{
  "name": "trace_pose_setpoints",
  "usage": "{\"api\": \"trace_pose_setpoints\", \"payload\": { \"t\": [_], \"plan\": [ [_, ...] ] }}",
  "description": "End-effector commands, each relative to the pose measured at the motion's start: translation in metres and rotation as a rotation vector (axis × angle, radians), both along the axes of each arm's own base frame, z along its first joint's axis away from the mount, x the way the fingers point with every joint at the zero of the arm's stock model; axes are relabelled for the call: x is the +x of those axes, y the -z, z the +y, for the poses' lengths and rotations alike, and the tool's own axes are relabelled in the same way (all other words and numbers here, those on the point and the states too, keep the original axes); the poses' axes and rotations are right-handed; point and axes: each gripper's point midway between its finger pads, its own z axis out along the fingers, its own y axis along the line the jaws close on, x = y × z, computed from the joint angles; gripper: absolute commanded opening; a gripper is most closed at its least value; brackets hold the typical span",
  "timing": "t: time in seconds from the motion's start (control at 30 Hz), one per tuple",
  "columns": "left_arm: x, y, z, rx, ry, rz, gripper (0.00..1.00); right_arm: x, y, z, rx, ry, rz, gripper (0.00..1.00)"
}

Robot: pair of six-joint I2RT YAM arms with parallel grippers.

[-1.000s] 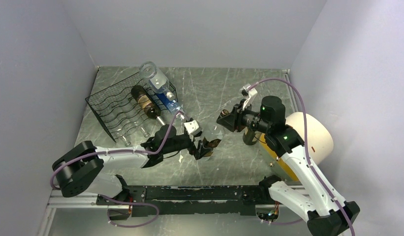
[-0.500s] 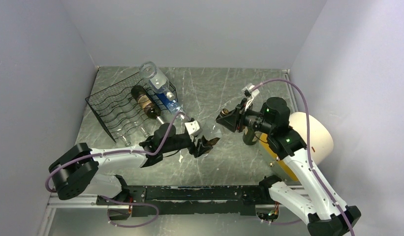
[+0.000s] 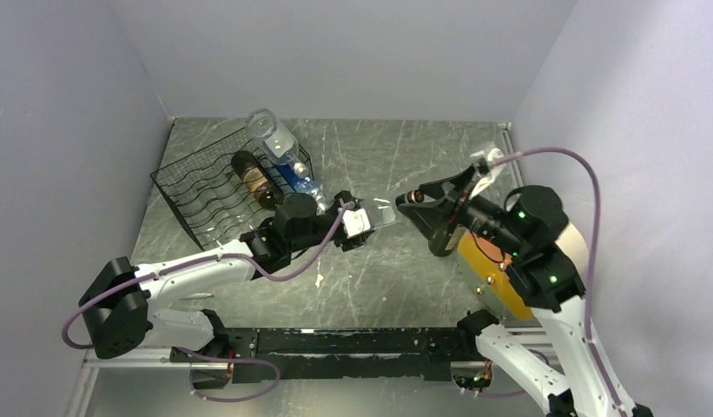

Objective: Put the wine bottle on the wine rack

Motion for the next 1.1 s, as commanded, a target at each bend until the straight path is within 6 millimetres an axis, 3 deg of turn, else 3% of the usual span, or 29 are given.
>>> {"api": "trace_pose_setpoints", "payload": {
  "t": [0.0,0.23,0.33,0.4,0.63,0.77,1.07],
  "plan": [
    [0.023,-0.084,0.008,-0.008,-0.037,-0.383,0.07,-0.006,-0.029,-0.021,0.025,0.109,-0.060,0.75],
    [0.027,-0.121,0.018,0.083,-0.042,-0.666,0.07,0.002,-0.058,-0.045,-0.019,0.244,-0.083,0.78],
    [0.023,-0.132,0.023,0.107,-0.040,-0.783,0.07,0.008,-0.058,-0.048,-0.062,0.270,-0.050,0.78],
    [0.023,-0.137,0.023,0.132,-0.041,-0.848,0.07,0.011,-0.049,-0.042,-0.073,0.248,-0.021,0.77],
    [0.043,-0.142,0.019,0.254,-0.115,-0.996,0.07,0.022,0.018,-0.010,-0.207,0.076,0.160,0.70],
    [0.051,-0.136,0.019,0.309,-0.146,-1.027,0.07,0.024,0.029,-0.002,-0.198,0.037,0.171,0.71],
    [0.048,-0.126,0.006,0.348,-0.133,-1.083,0.07,0.037,0.068,0.002,-0.219,0.054,0.231,0.79]
  ]
}}
